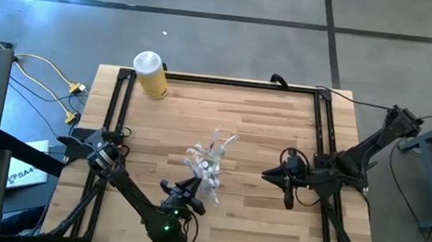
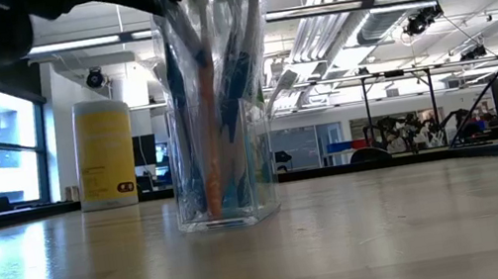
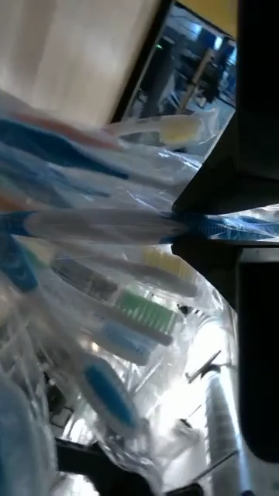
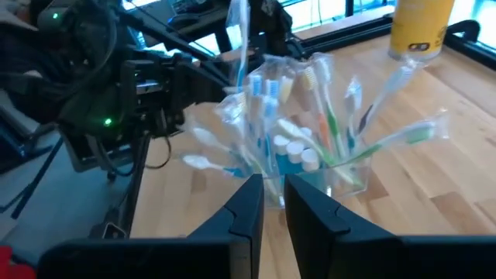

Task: Pick & Place toothbrushing station
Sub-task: Put the blue toothbrush into the transparent organizer

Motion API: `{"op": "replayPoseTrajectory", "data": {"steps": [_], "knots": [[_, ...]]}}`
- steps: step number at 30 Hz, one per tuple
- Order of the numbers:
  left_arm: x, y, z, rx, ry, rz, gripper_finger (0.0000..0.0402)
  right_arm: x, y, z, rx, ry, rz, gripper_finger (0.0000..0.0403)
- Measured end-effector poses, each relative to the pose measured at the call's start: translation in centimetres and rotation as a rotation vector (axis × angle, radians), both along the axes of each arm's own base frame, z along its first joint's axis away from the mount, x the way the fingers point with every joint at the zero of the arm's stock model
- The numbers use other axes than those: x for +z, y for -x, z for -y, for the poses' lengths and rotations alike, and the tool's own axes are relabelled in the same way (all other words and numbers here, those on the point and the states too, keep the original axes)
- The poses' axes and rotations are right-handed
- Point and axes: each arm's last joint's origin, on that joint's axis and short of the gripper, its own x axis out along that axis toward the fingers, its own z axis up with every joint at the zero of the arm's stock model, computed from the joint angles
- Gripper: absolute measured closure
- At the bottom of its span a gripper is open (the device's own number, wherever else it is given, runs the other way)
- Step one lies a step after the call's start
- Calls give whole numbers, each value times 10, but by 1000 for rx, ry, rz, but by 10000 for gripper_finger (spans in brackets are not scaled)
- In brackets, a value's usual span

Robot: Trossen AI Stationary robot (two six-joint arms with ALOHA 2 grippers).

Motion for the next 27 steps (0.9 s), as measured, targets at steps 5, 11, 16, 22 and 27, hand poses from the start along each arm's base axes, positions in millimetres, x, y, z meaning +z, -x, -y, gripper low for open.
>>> {"op": "replayPoseTrajectory", "data": {"steps": [5, 11, 16, 22, 27], "knots": [[-2, 1, 1, -14, -40, -134, 371, -9, -6, -8, 9, 28, -36, 357], [-3, 0, 0, -14, -38, -171, 371, -17, -14, -14, 14, 37, -55, 357], [-17, -7, 6, -39, -61, -206, 371, -19, -19, -19, 55, 3, -47, 357], [-37, -12, 11, -47, -78, -249, 371, -16, -20, -20, 57, -15, -24, 357], [-41, -14, 14, -47, 7, -307, 371, -14, -21, -21, 58, -28, -5, 357]]}}
